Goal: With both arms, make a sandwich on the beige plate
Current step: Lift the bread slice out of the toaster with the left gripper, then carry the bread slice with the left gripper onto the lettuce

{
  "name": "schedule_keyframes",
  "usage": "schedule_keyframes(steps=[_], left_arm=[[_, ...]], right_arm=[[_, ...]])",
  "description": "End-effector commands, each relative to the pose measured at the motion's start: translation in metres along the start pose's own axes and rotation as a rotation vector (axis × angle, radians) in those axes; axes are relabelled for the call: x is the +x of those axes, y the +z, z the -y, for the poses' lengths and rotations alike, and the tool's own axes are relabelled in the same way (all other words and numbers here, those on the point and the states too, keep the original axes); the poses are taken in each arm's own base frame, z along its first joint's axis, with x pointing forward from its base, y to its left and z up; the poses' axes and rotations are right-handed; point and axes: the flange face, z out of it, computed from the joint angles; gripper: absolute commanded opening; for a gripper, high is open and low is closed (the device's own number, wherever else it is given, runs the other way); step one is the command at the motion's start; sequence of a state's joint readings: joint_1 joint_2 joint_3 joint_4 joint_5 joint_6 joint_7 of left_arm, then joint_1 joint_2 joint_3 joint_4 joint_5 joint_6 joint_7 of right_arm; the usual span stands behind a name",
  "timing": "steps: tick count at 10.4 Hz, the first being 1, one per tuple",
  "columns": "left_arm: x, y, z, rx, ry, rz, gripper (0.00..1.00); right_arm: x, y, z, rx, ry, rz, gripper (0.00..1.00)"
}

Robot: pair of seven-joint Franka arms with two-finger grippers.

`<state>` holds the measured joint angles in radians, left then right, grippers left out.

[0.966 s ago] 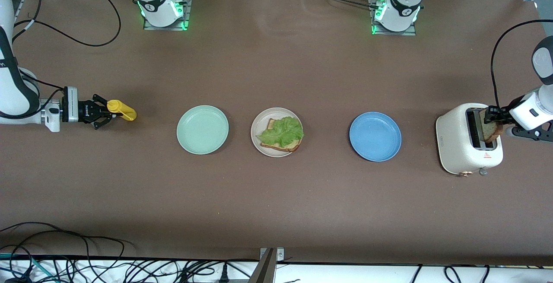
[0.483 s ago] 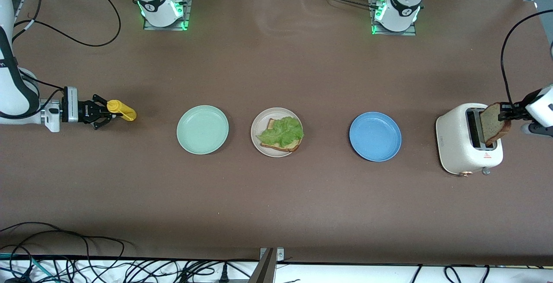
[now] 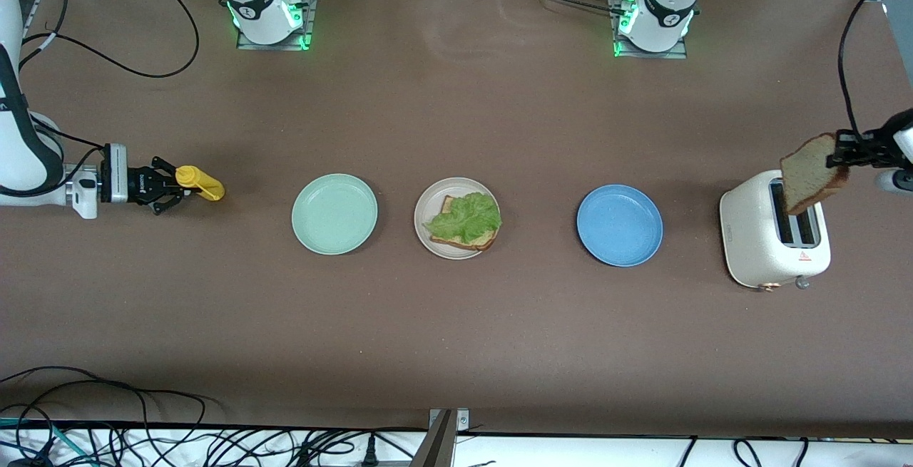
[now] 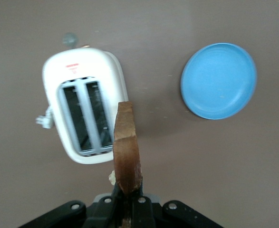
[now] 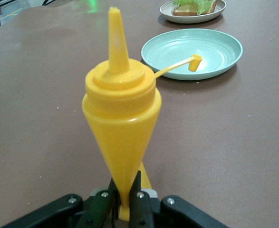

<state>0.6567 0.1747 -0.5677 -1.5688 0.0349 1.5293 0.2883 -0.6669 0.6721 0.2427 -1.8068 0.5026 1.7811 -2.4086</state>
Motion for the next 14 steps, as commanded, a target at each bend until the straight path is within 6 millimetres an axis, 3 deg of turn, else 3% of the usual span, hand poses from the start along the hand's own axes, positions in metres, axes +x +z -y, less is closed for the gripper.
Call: schedule_keyframes(steps=[1,3,4,5,6,11,14], left_arm=[[0.011,-0.001,-0.04,-0.173,-0.006,-0.012,0.0],[0.033,0.017,-0.111,-0.262,0.011,0.032,0.0],[0.042,0.024,-0.158,-0.331,-0.025,0.064,0.0],[0.055,0.039,-0.202,-0.368,-0.035,0.089,0.0],[0.069,0.056,-0.233,-0.415,-0.038,0.103,0.0],[0.125,0.129,-0.324,-0.653,-0.038,0.033,0.0],[0.147,0.164,-0.364,-0.771,-0.088,-0.036,0.0]], right_arm=[[0.002,-0.005,-0.001,-0.021,-0.014,-0.024,0.0],[0.0,-0.004,0.0,-0.021,-0.012,-0.026,0.0],[-0.001,-0.005,0.0,-0.022,-0.011,-0.026,0.0],[-0.001,-0.003,0.0,-0.019,-0.011,-0.03,0.0],[-0.004,-0.004,0.001,-0.021,-0.007,-0.031,0.0],[-0.012,-0.001,0.001,-0.021,-0.01,-0.046,0.0],[-0.017,-0.001,0.001,-0.024,-0.009,-0.057,0.0]])
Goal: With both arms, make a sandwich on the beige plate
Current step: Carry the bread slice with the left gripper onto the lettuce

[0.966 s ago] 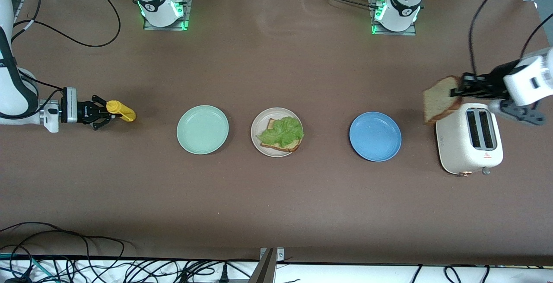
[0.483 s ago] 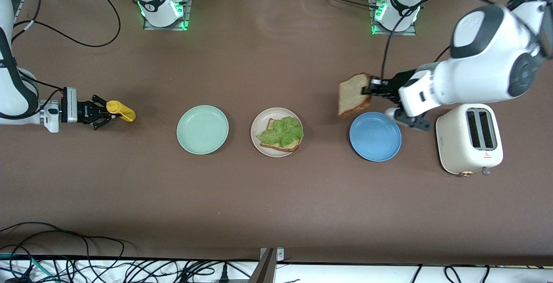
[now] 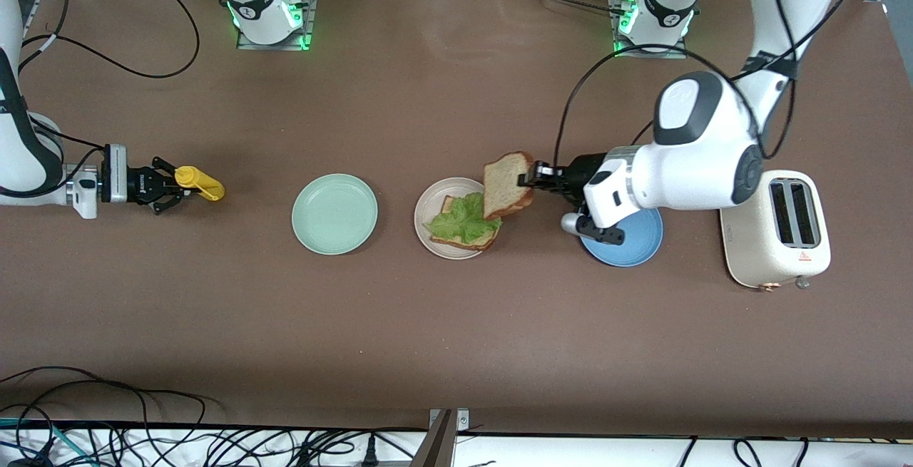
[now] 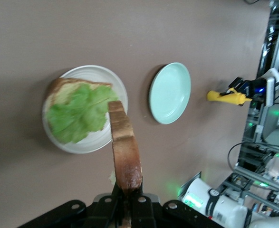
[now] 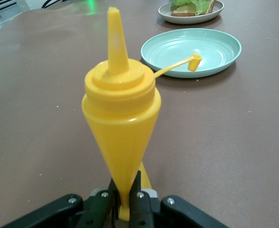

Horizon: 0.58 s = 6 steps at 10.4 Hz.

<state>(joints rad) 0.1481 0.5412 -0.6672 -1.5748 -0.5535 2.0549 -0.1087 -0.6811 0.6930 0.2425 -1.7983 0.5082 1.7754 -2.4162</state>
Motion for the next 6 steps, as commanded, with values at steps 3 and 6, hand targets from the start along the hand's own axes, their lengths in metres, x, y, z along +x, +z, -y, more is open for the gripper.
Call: schedule_keyframes(steps=[3,6], left_arm=[[0.031,0.071,0.033,-0.193,0.041,-0.016,0.0],[0.037,0.107,0.069,-0.35,0.163,-0.053,0.0]], right_arm=[[-0.008,-0.005,0.0,-0.02,0.0,-0.04,0.62],[-0.009,-0.013,0.0,-0.031,0.009,-0.034,0.94]])
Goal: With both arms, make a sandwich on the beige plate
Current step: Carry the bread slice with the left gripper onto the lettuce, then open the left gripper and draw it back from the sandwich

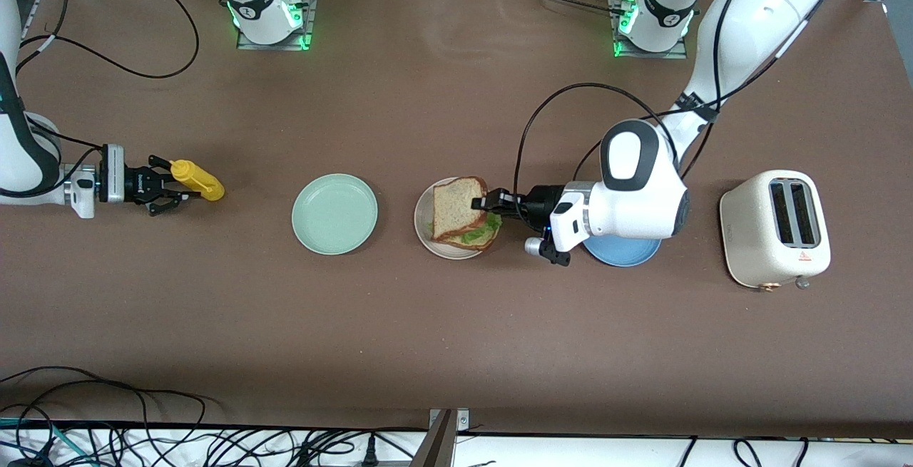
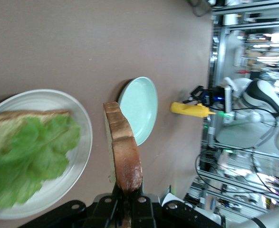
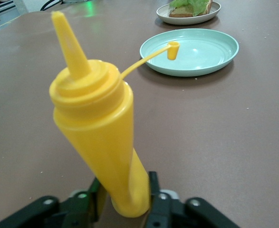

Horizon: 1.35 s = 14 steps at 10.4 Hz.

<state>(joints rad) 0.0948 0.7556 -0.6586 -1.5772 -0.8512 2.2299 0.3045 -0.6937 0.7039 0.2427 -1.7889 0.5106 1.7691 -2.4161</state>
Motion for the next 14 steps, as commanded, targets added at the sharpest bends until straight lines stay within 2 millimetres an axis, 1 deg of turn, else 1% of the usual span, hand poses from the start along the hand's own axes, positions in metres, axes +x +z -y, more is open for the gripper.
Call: schedule_keyframes(steps=[1,2,3,4,5,6,7,8,9,11,12,13,14], left_arm=[[0.002,0.014,0.026,-0.077,0.087,-0.017,0.0],[0.002,0.017,0.038,-0.082,0.113,-0.015,0.0],[0.0,0.023,0.056,-0.089,0.129,-0.007,0.0],[-0.002,0.028,0.068,-0.094,0.139,-0.002,0.0],[-0.003,0.027,0.076,-0.097,0.124,-0.001,0.07],[-0.006,0.029,0.079,-0.099,0.115,0.006,0.55],[-0.007,0.025,0.083,-0.114,0.095,-0.001,1.0],[-0.007,0.02,0.085,-0.113,0.091,-0.007,1.0],[-0.006,0.016,0.084,-0.103,0.097,-0.008,1.0],[0.001,-0.015,0.099,-0.057,0.1,-0.034,1.0],[0.003,-0.029,0.1,0.01,0.146,-0.02,1.0],[0.007,-0.048,0.105,0.057,0.155,-0.022,1.0],[0.008,-0.063,0.103,0.086,0.17,-0.019,1.0]], right_arm=[[0.0,-0.023,-0.004,-0.027,0.016,-0.028,1.0],[-0.001,-0.04,-0.004,-0.038,0.044,-0.015,1.0],[0.002,-0.057,-0.009,-0.057,0.061,0.012,1.0],[0.011,-0.075,-0.014,-0.06,0.074,0.033,1.0],[0.024,-0.097,-0.021,-0.05,0.129,0.063,1.0],[0.037,-0.116,-0.026,-0.034,0.19,0.092,1.0],[0.054,-0.134,-0.03,-0.038,0.229,0.12,1.0],[0.069,-0.149,-0.032,-0.056,0.27,0.148,1.0],[0.09,-0.162,-0.032,-0.077,0.318,0.183,1.0],[0.143,-0.181,-0.035,-0.12,0.423,0.253,1.0],[0.167,-0.186,-0.037,-0.141,0.475,0.279,1.0],[0.193,-0.187,-0.041,-0.161,0.528,0.303,1.0],[0.218,-0.185,-0.045,-0.176,0.57,0.335,1.0]])
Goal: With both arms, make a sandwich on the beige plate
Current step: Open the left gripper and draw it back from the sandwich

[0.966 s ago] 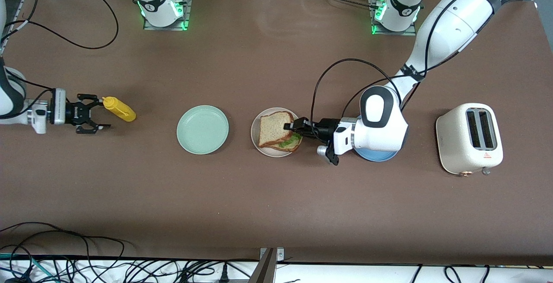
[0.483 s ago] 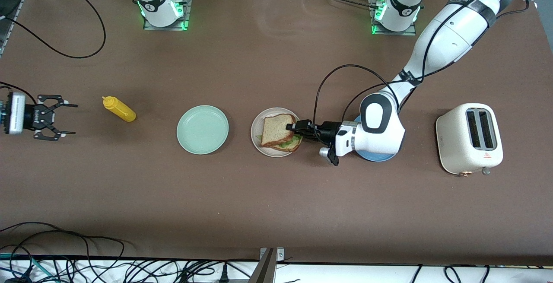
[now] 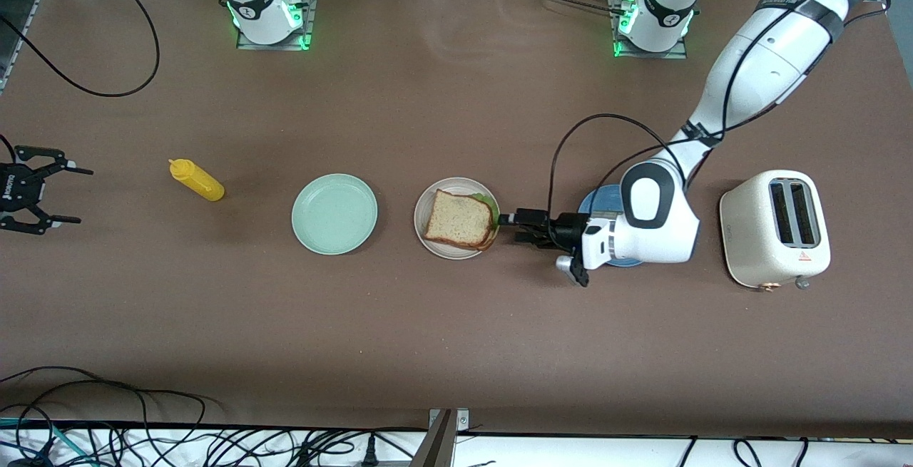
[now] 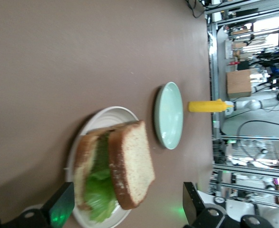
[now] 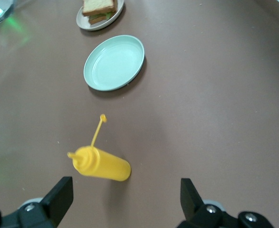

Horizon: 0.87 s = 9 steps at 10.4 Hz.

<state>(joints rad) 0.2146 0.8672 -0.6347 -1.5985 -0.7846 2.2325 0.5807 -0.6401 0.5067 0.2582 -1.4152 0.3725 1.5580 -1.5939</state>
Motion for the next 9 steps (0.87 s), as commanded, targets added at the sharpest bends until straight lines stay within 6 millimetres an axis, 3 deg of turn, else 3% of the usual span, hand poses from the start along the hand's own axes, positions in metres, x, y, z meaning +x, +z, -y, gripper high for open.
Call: schedule_keyframes(steps=[1,4,9], left_arm=[[-0.002,-0.034,-0.017,0.082,0.018,0.037,1.0],[-0.004,-0.105,-0.064,0.321,-0.006,0.126,1.0],[-0.036,-0.241,-0.121,0.655,-0.02,0.23,1.0]], right_arm=[[0.047,-0.016,0.024,-0.034,0.114,0.081,1.0],[0.106,-0.029,0.053,-0.103,0.309,0.146,1.0],[0.16,-0.034,0.09,-0.199,0.656,0.205,1.0]])
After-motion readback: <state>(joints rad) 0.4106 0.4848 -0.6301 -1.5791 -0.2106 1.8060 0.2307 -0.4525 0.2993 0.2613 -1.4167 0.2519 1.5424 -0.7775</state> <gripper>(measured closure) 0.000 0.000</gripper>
